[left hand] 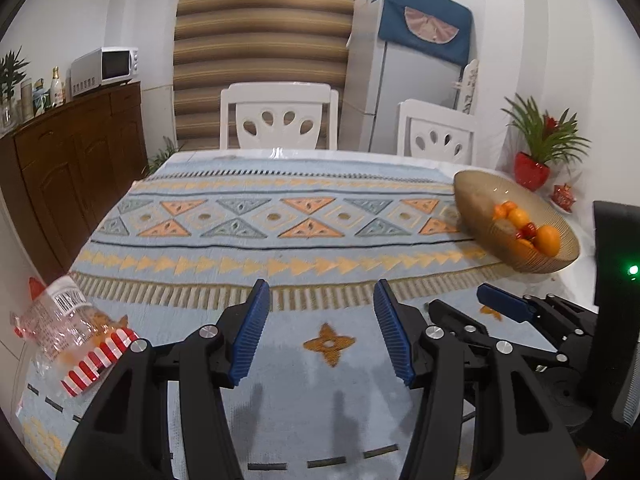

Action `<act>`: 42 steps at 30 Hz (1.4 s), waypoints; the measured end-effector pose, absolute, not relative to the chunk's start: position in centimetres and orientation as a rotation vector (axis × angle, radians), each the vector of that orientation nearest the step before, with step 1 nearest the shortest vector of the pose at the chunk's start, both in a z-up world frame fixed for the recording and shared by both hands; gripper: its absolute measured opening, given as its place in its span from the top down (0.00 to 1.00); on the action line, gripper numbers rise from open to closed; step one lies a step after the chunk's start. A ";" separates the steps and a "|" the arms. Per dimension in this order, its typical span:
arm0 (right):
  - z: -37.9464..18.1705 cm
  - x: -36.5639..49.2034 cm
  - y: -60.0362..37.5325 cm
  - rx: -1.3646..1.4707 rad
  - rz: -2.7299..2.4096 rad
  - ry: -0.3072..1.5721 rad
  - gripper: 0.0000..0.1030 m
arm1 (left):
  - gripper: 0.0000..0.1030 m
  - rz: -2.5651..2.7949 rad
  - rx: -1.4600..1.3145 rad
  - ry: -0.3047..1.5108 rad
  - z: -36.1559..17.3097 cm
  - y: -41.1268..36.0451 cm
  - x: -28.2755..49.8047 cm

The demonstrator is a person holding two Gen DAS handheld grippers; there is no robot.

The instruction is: Organize fruits

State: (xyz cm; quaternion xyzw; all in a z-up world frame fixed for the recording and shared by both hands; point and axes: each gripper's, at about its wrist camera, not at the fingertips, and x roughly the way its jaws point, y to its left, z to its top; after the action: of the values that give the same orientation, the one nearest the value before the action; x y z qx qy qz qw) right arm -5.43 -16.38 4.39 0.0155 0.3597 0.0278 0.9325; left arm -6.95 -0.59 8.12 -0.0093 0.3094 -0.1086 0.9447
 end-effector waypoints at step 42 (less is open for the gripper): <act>0.2 -2.9 -19.2 0.091 -0.171 0.938 0.03 | 0.05 -0.067 -0.060 0.922 0.9 0.5 -1.9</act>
State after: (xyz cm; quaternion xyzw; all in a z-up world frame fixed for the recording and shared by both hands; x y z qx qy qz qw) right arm -2.91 -19.19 0.25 0.0439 0.4512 -0.0821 0.8875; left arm -1.93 0.50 0.94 -0.0291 0.4446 -0.0322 0.8947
